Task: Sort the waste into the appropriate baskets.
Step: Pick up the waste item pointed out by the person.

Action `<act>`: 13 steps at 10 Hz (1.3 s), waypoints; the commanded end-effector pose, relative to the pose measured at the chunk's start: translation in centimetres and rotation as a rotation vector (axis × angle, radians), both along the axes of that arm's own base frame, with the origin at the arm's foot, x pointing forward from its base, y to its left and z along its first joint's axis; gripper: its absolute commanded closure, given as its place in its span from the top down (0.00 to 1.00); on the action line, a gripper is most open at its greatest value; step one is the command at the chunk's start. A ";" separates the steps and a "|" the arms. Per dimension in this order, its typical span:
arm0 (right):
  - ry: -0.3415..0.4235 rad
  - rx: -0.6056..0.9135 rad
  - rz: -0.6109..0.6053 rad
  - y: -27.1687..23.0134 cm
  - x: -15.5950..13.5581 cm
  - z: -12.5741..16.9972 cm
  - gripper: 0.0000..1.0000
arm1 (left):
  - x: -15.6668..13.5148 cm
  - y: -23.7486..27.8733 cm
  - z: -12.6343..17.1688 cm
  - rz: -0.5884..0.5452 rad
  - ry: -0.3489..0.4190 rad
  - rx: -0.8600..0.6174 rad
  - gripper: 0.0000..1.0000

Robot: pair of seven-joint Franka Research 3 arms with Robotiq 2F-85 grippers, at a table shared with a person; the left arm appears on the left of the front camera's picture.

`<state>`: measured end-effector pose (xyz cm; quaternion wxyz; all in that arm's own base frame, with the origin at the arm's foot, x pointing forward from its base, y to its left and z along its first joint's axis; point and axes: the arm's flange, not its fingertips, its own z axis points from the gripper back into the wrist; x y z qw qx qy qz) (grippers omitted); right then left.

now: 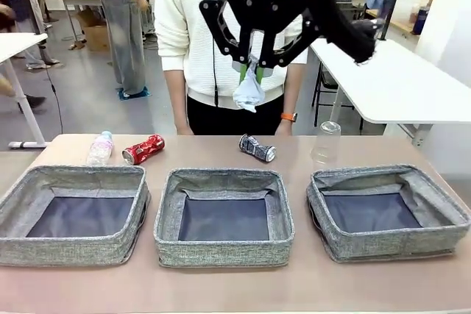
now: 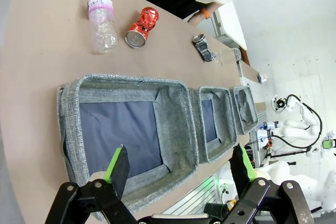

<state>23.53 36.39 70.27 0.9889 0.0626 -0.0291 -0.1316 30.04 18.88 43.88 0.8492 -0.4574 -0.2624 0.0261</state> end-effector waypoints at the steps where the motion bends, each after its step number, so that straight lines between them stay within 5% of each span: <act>1: -0.042 0.030 0.035 0.3 0.4 1.2 0.11 | 0.0 -0.1 0.0 -0.005 -0.027 -0.012 1.00; 7: -0.133 0.083 0.136 -0.9 1.2 8.1 0.11 | 0.0 -0.1 0.0 -0.005 -0.027 -0.012 1.00; 13: -0.129 0.114 0.128 -0.8 0.8 8.2 0.11 | 0.0 -0.1 0.0 -0.005 -0.027 -0.012 1.00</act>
